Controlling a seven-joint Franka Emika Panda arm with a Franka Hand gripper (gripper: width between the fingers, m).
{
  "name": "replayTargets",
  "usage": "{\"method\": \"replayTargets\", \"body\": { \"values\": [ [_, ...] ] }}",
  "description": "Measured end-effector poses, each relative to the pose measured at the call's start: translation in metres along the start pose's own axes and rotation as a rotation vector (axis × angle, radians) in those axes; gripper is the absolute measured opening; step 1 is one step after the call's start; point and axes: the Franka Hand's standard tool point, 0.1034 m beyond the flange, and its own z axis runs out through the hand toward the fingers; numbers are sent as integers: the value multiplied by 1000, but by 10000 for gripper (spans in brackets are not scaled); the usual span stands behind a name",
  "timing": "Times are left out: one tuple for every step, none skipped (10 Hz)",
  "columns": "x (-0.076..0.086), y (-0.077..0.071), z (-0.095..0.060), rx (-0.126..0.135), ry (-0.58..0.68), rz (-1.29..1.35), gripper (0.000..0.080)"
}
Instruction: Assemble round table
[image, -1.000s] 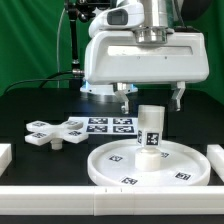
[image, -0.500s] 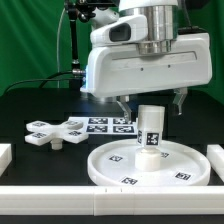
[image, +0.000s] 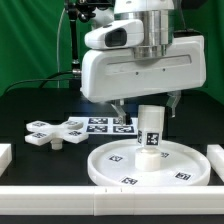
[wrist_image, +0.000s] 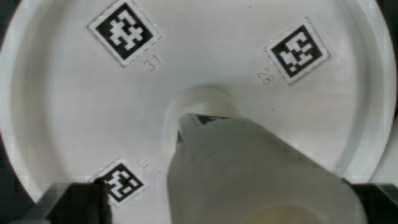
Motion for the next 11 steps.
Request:
{"method": "replayTargets", "body": {
  "values": [
    [0, -1, 1, 1, -1, -3, 522],
    [0, -1, 1, 1, -1, -2, 405],
    [0, -1, 1, 1, -1, 3, 407],
    [0, -1, 1, 1, -1, 13, 407],
    [0, -1, 1, 1, -1, 12, 407],
    [0, -1, 1, 1, -1, 15, 407],
    [0, -2, 1, 4, 0, 90, 407],
    [0, -3, 1, 12, 2, 204, 407],
    [1, -3, 1, 20, 5, 331, 409],
    [4, -3, 2, 15, 39, 414, 409],
    [6, -4, 2, 19, 57, 541, 409]
  ]
}}
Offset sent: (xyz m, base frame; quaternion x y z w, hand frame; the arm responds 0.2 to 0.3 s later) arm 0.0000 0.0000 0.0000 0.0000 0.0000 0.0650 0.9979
